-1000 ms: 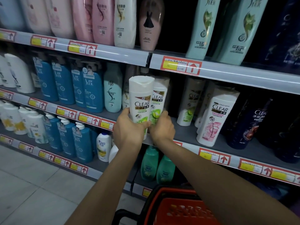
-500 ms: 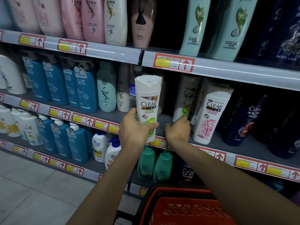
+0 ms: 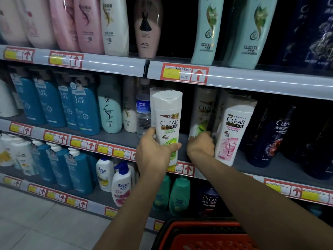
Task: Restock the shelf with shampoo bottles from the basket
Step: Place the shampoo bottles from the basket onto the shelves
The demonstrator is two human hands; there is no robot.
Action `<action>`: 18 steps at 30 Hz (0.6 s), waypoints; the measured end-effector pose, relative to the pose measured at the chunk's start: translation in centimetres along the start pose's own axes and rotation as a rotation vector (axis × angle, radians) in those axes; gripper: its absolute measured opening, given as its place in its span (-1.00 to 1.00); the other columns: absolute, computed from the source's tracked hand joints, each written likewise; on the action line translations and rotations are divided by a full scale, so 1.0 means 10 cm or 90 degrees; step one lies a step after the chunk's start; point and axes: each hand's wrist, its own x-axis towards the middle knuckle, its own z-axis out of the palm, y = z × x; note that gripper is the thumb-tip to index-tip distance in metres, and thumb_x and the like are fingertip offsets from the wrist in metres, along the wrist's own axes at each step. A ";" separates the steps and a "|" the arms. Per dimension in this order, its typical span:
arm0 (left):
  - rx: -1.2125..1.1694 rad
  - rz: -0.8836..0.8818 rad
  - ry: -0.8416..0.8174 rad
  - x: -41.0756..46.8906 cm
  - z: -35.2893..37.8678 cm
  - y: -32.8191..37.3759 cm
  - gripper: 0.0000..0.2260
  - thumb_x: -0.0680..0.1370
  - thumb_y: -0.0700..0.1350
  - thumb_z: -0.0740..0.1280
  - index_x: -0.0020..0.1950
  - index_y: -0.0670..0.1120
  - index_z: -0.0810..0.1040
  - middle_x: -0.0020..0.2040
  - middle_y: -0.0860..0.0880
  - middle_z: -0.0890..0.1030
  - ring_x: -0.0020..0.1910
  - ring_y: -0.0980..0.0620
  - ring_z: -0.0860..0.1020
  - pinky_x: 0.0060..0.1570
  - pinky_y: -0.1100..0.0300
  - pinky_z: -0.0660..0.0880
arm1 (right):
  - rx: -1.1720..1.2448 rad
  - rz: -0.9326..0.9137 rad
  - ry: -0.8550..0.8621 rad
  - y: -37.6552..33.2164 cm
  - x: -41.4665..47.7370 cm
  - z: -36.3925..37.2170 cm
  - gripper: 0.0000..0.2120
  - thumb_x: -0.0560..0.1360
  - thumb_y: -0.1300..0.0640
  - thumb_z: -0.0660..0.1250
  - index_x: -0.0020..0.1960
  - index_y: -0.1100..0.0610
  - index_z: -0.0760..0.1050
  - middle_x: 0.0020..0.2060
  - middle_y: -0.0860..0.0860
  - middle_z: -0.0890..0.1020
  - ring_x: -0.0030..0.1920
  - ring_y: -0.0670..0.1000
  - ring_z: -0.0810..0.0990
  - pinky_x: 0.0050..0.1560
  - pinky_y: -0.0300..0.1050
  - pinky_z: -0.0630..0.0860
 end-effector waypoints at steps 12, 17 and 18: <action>0.011 0.023 -0.008 0.02 0.09 -0.02 -0.55 0.28 -0.02 0.66 0.10 0.08 0.58 -0.01 0.09 0.71 -0.06 0.05 0.67 -0.04 -0.02 0.64 | -0.032 0.003 0.051 -0.08 0.03 0.12 -0.55 0.59 0.03 0.39 0.32 0.27 0.34 0.12 0.17 0.66 0.14 0.22 0.66 -0.02 0.03 0.56; 0.004 0.022 -0.004 0.04 0.10 -0.04 -0.56 0.28 -0.03 0.67 0.08 0.06 0.59 -0.03 0.10 0.71 -0.08 0.07 0.67 -0.06 -0.01 0.65 | -0.045 0.007 0.054 -0.12 0.08 0.18 -0.49 0.61 0.07 0.36 0.42 0.32 0.30 0.14 0.16 0.66 0.15 0.19 0.66 -0.01 0.01 0.58; 0.003 0.022 -0.005 0.04 0.10 -0.03 -0.56 0.28 -0.03 0.67 0.08 0.06 0.59 -0.03 0.10 0.71 -0.08 0.07 0.67 -0.07 0.00 0.65 | -0.043 0.009 0.055 -0.13 0.08 0.18 -0.49 0.62 0.07 0.35 0.42 0.32 0.29 0.14 0.16 0.66 0.14 0.20 0.66 -0.01 0.01 0.58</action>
